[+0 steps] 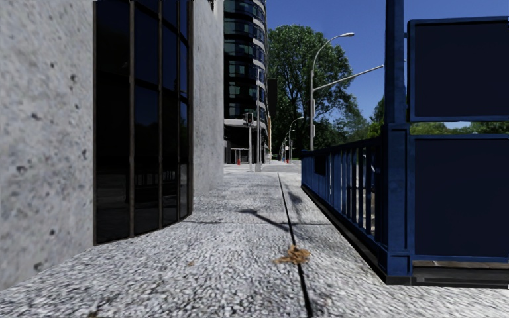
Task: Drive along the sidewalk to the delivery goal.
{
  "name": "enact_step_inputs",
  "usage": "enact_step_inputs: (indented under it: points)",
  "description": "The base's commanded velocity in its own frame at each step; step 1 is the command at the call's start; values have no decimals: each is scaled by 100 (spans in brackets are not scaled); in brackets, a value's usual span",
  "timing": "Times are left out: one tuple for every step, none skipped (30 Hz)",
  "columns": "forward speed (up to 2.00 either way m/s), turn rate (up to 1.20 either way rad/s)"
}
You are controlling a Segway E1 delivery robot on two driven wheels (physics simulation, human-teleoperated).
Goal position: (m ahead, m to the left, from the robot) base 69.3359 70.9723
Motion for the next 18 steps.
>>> enact_step_inputs:
  points:
    - [200, -4]
    - [200, -16]
    - [200, -31]
    - [200, -31]
    - [200, -36]
    - [200, -38]
    - [200, -38]
    - [200, -38]
    - [200, -38]
    - [200, -38]
    - [200, 0]
    - [200, 0]
    - [200, 0]
    - [200, 0]
    - [200, 0]
    - [200, 0]
    - [200, 0]
    - [200, 0]
